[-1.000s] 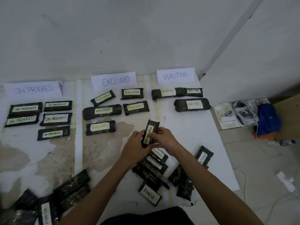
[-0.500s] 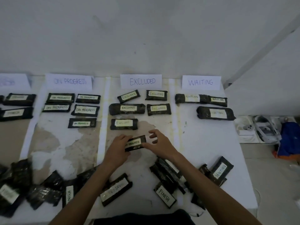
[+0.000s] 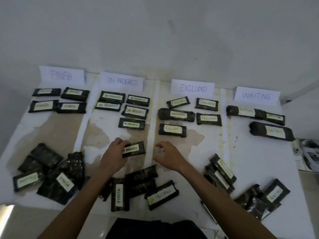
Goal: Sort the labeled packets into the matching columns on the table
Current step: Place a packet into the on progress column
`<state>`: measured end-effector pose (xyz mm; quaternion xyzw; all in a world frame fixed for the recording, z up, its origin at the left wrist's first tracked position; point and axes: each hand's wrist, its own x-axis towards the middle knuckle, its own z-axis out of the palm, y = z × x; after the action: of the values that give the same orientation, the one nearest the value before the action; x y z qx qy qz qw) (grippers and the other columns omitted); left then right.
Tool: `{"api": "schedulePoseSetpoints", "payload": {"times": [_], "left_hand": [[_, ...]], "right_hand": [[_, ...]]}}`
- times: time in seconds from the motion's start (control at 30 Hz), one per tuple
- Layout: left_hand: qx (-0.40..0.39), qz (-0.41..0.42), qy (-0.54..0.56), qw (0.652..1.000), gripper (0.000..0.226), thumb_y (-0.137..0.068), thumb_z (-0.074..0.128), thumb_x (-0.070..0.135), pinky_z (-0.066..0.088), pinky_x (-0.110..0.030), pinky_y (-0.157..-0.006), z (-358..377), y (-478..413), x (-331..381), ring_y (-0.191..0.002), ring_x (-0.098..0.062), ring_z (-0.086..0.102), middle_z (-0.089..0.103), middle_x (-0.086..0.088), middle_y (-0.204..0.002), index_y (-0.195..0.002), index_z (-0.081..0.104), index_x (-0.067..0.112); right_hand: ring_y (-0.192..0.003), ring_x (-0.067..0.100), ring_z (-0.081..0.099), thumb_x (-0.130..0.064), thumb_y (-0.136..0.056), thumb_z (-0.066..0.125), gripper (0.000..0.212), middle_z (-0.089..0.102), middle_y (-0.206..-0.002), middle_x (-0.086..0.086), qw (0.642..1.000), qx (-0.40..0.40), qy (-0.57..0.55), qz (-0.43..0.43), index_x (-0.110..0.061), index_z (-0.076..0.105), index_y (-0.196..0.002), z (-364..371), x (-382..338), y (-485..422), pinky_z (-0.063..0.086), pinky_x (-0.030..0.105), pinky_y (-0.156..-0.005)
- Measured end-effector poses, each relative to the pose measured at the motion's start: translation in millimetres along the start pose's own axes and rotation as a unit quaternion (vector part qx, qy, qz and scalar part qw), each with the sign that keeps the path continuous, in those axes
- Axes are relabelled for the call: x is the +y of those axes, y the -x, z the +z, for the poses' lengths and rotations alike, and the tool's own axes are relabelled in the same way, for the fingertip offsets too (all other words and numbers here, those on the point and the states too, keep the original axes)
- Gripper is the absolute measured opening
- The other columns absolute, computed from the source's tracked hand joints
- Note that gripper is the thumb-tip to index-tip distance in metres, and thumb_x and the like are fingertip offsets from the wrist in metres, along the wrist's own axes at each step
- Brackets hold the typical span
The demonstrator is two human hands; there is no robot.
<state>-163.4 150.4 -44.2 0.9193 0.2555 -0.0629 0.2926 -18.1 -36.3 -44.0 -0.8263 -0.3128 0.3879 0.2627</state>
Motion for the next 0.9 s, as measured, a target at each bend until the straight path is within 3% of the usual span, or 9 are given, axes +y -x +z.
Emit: {"api": "schedulePoseSetpoints", "payload": {"times": [0.13, 0.27, 0.4, 0.53, 0.9], "left_hand": [[0.026, -0.022, -0.037, 0.999, 0.052, -0.064, 0.075, 0.000, 0.049, -0.043, -0.075, -21.5, -1.9, -46.5, -0.093, -0.033, 0.053, 0.056, -0.012, -0.103, -0.114, 0.061, 0.010], [0.040, -0.029, -0.109, 0.993, 0.054, -0.063, 0.077, 0.003, 0.044, -0.045, -0.076, -42.2, -19.7, -91.3, -0.093, -0.039, 0.051, 0.059, -0.014, -0.106, -0.115, 0.062, 0.011], [0.056, -0.004, -0.141, 0.988, 0.049, -0.067, 0.074, 0.003, 0.045, -0.044, -0.071, -58.7, -51.8, -123.2, -0.089, -0.038, 0.052, 0.060, -0.015, -0.103, -0.114, 0.063, 0.012], [0.046, 0.034, -0.158, 0.986, 0.051, -0.068, 0.074, 0.003, 0.046, -0.046, -0.073, -69.0, -87.0, -137.4, -0.090, -0.038, 0.052, 0.058, -0.016, -0.104, -0.117, 0.061, 0.011], [-0.003, 0.051, -0.116, 0.992, 0.068, -0.063, 0.081, 0.008, 0.042, -0.046, -0.085, -72.4, -131.3, -153.4, -0.104, -0.037, 0.047, 0.052, -0.017, -0.118, -0.126, 0.056, 0.013]], "right_hand": [[-0.120, 0.027, 0.044, -0.036, -0.085, 0.062, 0.053, 0.043, -0.134, 0.007, 0.994, -0.010, 0.107, -0.026, -0.018, 0.046, -0.133, 28.9, -17.5, -18.0, 0.040, 0.042, -0.101], [-0.126, 0.029, 0.039, -0.029, -0.081, 0.064, 0.052, 0.044, -0.135, 0.012, 0.978, 0.029, 0.189, -0.078, -0.015, 0.051, -0.129, 54.0, -30.6, -34.2, 0.030, 0.039, -0.107], [-0.129, 0.033, 0.039, -0.025, -0.071, 0.064, 0.052, 0.046, -0.134, 0.016, 0.961, 0.053, 0.256, -0.093, -0.013, 0.056, -0.121, 71.5, -37.2, -53.4, 0.032, 0.047, -0.109], [-0.119, 0.035, 0.047, -0.025, -0.063, 0.068, 0.051, 0.053, -0.125, 0.019, 0.958, 0.079, 0.260, -0.093, -0.011, 0.062, -0.111, 80.0, -37.0, -62.5, 0.045, 0.046, -0.096], [-0.122, 0.032, 0.044, -0.033, -0.068, 0.060, 0.050, 0.049, -0.131, 0.014, 0.954, 0.074, 0.266, -0.113, -0.016, 0.057, -0.115, 79.3, -27.2, -66.0, 0.045, 0.043, -0.092]]}}
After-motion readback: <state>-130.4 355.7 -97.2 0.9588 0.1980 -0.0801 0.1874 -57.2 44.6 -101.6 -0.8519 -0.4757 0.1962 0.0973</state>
